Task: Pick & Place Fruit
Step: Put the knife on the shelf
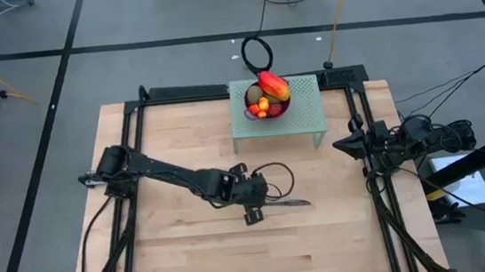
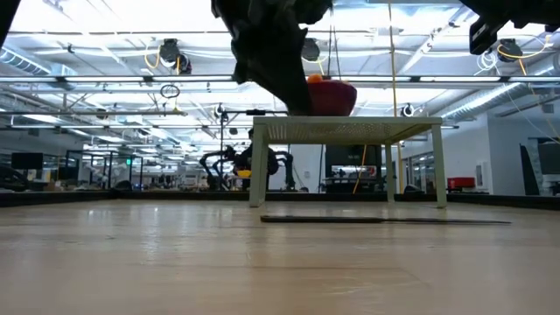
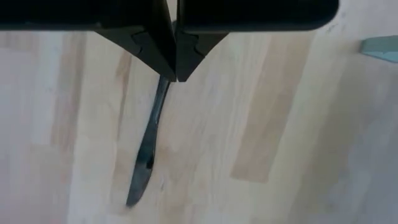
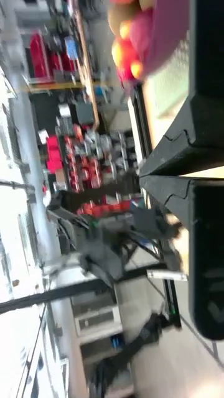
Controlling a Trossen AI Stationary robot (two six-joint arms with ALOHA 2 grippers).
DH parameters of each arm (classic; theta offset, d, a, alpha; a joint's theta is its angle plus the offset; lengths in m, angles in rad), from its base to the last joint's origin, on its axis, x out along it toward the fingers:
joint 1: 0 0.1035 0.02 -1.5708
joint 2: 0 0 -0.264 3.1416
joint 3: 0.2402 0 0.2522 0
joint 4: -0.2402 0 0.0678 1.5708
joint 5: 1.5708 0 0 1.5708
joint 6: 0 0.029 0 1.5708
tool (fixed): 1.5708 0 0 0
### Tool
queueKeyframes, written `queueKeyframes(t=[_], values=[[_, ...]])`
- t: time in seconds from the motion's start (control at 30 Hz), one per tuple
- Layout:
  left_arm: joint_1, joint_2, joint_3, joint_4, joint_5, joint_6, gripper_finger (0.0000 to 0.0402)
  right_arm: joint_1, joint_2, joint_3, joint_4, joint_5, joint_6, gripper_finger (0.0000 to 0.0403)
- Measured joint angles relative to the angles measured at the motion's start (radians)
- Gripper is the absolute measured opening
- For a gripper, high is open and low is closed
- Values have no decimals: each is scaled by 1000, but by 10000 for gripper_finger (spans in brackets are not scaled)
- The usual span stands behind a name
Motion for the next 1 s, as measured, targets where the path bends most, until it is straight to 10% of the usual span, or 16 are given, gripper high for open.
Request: queueKeyframes(t=[0.27, 0.63, 1.0], values=[[11, -75, 1, 3, 41, -1, 4, 1, 67, 0, -5, -153, 108, 0], [3, -88, -167, 168, 119, -58, 2, 51, 490, 0, -17, -411, 299, 0], [33, 13, -144, 273, 113, 64, 10, 184, 743, 0, -178, -378, 547, 0]])
